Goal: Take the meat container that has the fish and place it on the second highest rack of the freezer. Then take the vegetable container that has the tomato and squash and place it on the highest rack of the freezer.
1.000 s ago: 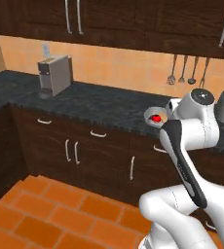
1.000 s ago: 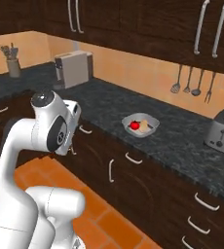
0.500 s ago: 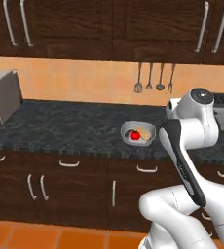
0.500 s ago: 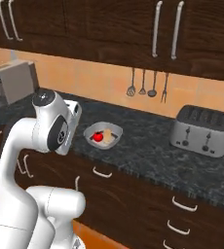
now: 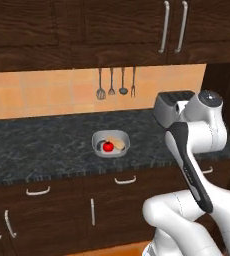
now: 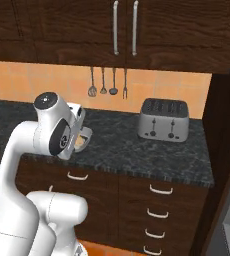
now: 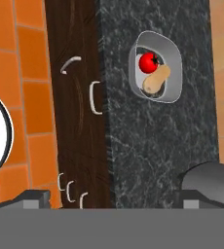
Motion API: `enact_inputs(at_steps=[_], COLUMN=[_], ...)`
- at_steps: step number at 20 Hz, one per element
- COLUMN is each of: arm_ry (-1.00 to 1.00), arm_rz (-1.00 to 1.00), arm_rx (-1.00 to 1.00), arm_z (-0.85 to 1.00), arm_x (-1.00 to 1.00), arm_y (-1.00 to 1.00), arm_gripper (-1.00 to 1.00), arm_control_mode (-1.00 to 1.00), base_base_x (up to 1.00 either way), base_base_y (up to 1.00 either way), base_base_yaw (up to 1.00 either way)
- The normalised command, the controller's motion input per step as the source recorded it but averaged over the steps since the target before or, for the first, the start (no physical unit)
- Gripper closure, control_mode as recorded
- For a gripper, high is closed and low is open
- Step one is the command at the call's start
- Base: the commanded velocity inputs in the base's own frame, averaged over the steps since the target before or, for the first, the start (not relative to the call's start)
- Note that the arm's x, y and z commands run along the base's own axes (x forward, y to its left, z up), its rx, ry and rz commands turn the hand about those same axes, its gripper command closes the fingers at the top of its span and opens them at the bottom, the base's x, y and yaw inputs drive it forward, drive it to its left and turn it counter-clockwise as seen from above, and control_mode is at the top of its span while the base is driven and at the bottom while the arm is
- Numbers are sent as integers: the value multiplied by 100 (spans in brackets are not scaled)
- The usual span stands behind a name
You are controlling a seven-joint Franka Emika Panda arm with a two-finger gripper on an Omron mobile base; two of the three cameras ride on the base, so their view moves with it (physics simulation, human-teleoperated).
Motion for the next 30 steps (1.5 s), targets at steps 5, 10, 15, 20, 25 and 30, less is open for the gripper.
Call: enact_inputs(at_steps=[5,10,15,20,25,30], arm_ry=[0,0,0,0,0,1], arm_rz=[0,0,0,-4,0,0], arm_rx=[0,0,0,-1,-5,-2], arm_z=[0,0,0,-21,-35,-31], arm_x=[0,0,0,1,8,27], arm_y=[0,0,0,47,100,100], arm_gripper=[-100,-100,-100,-100,-100,-100], arm_control_mode=[100,100,100,-100,-100,-100], base_base_x=[62,38,5,0,0,0], base_base_y=[0,0,7,2,0,0], base_base_yaw=[-6,-13,-17,-3,0,0])
